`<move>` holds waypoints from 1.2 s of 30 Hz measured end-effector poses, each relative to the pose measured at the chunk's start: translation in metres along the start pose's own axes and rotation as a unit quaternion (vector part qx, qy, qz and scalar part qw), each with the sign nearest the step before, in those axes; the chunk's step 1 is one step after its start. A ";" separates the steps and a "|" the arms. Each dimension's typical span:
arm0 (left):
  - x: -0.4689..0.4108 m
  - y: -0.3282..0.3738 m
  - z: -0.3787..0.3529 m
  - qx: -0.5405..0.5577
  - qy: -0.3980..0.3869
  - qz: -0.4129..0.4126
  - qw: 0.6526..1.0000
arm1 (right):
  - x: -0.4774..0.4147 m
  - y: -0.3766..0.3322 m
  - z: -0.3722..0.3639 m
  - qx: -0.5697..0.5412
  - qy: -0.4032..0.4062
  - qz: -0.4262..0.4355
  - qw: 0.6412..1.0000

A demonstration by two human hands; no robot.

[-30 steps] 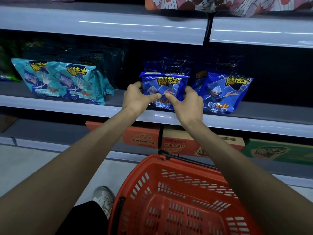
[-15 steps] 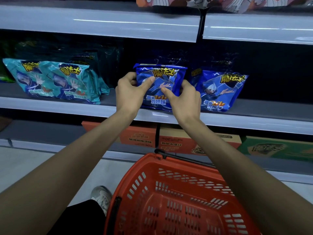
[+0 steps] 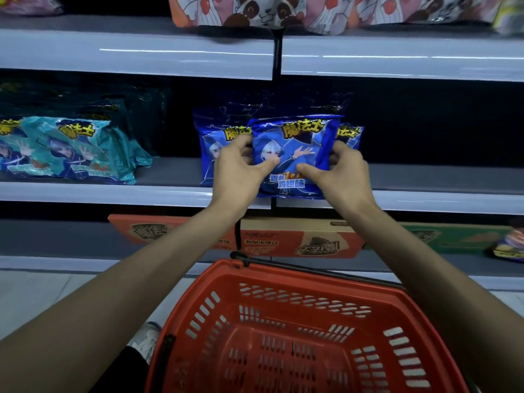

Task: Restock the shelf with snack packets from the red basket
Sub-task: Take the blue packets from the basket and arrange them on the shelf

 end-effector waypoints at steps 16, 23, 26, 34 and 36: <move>-0.049 0.004 -0.060 -0.067 0.035 0.021 0.997 | -0.048 0.037 0.042 -0.014 0.015 0.017 1.000; -0.039 0.007 -0.063 -0.106 0.037 -0.011 0.994 | -0.043 0.043 0.037 -0.013 0.006 0.045 0.999; -0.035 0.006 -0.064 -0.110 0.038 -0.003 0.993 | -0.040 0.047 0.033 -0.004 0.006 0.038 0.999; -0.026 0.004 -0.064 -0.142 0.053 0.031 0.988 | -0.037 0.056 0.028 0.031 0.026 0.011 0.999; -0.024 0.006 -0.063 -0.143 0.061 0.043 0.987 | -0.037 0.056 0.029 0.036 0.027 0.002 0.999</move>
Point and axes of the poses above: each hand's wrist, its own x-axis away from the middle knuckle, its own z-axis out of the back of the hand, y = z × x, the point moved 6 cm from there along -x, towards the middle knuckle, and after that the axes turned 6 degrees about -y, right-handed, at the moved point
